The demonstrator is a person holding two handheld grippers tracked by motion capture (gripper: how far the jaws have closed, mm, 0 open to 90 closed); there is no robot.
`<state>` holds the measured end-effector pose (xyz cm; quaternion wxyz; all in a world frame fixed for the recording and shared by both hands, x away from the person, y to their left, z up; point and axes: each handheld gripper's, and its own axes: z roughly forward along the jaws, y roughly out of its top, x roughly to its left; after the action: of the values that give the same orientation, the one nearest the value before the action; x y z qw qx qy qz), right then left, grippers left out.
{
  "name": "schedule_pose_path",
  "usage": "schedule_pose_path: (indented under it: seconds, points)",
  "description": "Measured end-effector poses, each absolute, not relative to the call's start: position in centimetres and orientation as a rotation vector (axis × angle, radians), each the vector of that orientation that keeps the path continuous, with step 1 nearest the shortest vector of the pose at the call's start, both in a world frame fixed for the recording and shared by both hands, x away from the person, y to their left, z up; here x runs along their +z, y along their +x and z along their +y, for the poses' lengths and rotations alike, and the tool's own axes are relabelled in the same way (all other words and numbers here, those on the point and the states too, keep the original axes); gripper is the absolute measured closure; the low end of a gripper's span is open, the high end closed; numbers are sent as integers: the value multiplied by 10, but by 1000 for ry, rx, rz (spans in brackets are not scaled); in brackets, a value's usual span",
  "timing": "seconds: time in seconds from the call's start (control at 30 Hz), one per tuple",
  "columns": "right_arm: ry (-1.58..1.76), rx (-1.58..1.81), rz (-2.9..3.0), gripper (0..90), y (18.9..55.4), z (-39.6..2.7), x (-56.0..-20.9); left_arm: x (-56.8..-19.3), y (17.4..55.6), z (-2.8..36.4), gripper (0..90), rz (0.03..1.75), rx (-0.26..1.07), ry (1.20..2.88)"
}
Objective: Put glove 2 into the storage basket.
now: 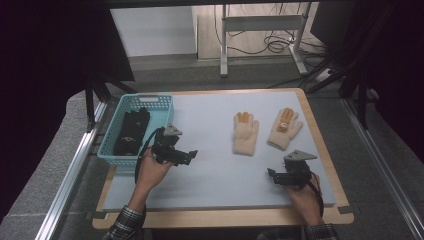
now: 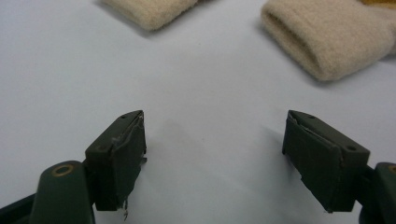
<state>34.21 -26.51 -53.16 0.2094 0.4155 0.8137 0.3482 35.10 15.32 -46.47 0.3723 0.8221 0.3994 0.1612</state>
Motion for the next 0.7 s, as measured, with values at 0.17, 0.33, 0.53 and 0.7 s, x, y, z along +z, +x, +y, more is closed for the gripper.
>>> schedule_pose_path:
  seconds: [0.17,0.33,0.53,0.7]
  points:
    - [1155,968,2263,209,342,-265,-532,-479,340,147,12,1004,386,2100]
    - [1155,966,2262,208,342,-265,-532,-494,331,143,11,992,392,2128]
    - [1157,963,2260,199,342,-265,-532,-511,320,141,14,999,363,2103]
    - [1158,959,2259,194,342,-265,-532,-529,314,142,39,1033,316,2064]
